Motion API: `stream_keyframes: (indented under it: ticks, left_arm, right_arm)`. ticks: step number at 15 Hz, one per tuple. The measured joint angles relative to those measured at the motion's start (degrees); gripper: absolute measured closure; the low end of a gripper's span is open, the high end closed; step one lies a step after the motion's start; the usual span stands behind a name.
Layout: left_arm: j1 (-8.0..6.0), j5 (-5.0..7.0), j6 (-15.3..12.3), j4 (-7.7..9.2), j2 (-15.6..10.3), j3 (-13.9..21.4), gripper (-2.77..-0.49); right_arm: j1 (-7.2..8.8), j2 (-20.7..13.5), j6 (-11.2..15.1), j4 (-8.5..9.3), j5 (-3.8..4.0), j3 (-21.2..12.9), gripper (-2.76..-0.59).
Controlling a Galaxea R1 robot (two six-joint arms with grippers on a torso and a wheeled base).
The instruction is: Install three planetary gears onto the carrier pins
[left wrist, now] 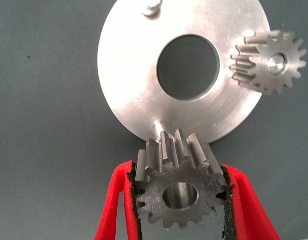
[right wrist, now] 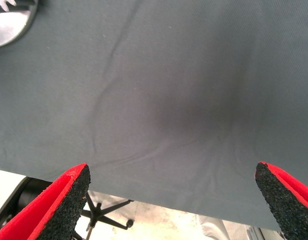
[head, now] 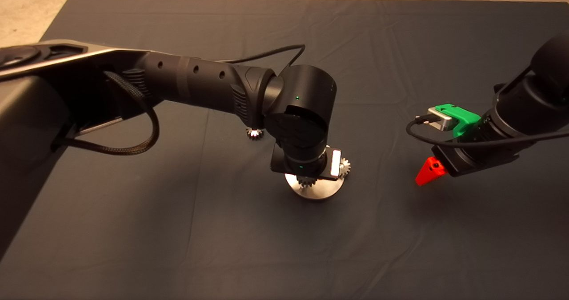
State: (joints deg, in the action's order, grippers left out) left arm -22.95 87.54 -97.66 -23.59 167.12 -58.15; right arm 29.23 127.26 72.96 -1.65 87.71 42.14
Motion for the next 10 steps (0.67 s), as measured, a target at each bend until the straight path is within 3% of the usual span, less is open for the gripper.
stream_keyframes:
  ticks: [4, 10]
  left_arm:
    - [1.1, -0.09, 0.0, 0.05, 0.02, -0.28, -0.61]
    - [1.22, -0.04, -1.18, 0.5, 0.02, -0.2, -0.6]
  right_arm:
    - [0.0, -0.02, 0.0, 0.0, 0.01, 0.0, -2.47]
    - [0.0, 0.0, 0.0, 0.0, 0.0, 0.0, -2.47]
